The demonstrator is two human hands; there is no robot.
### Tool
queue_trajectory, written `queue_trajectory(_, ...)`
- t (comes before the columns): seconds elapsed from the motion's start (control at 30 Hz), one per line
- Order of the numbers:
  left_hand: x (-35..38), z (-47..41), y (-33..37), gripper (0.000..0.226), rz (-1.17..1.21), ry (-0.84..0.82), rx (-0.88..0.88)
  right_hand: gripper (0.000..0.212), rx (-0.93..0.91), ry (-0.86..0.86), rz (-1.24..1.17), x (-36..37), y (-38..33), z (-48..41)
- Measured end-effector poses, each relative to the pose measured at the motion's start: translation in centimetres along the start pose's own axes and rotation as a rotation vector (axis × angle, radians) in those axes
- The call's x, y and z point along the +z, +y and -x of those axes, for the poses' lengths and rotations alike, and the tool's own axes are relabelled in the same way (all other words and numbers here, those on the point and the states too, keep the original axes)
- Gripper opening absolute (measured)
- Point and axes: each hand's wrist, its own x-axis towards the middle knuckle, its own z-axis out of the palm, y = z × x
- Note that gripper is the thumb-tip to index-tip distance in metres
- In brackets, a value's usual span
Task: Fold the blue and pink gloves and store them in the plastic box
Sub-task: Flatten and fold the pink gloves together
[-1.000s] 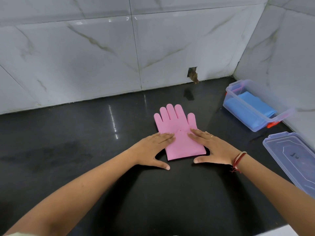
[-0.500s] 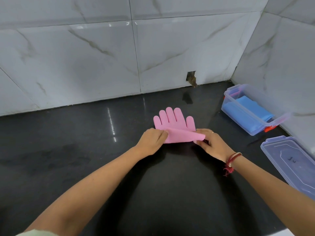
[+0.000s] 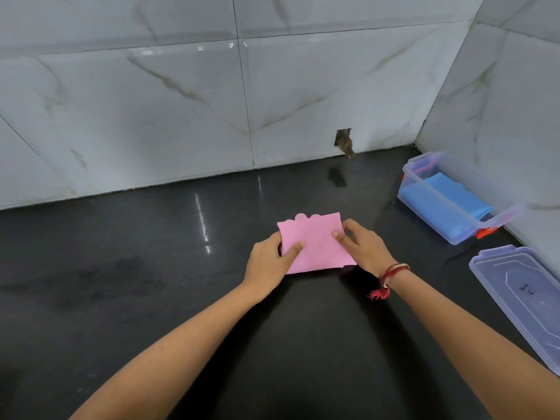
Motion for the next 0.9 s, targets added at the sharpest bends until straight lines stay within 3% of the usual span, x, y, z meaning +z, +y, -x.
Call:
queue_trajectory(0.13, 0.6, -0.5, 0.7, 0.045, -0.261, 0.123, -0.048, 0.043, 0.148, 0.084, -0.089, 0.5, 0.2, -0.3)
queue_trajectory(0.23, 0.9, -0.4, 1.3, 0.06, -0.52, 0.266, 0.001, 0.056, 0.245, 0.215, 0.031, 1.0, -0.3, -0.1)
queue_trajectory(0.33, 1.0, -0.6, 1.7, 0.059, -0.704, 0.353, 0.321, 0.057, 0.097, 0.398, 0.339, 1.1, -1.3, 0.7)
queue_trajectory(0.43, 1.6, -1.0, 1.3, 0.053, -0.726, 0.234, 0.601, 0.05, -0.185, 0.483, 0.472, 1.4, -2.6, 1.4)
queue_trajectory(0.5, 2.0, -0.9, 0.9, 0.05, -0.753, 0.113, 0.623, 0.048, -0.244, 0.436, 0.37, 2.3, -3.3, 1.9)
queue_trajectory(0.63, 2.3, -1.4, 0.6, 0.057, -0.769, -0.154, 0.432, 0.052, -0.093, 0.118, 0.299, 4.2, -2.3, 2.2)
queue_trajectory(0.9, 3.0, -1.6, 0.1, 0.055, -0.715, -0.214, 0.352, 0.055, -0.06, 0.067, 0.277, 4.8, -1.5, 1.6)
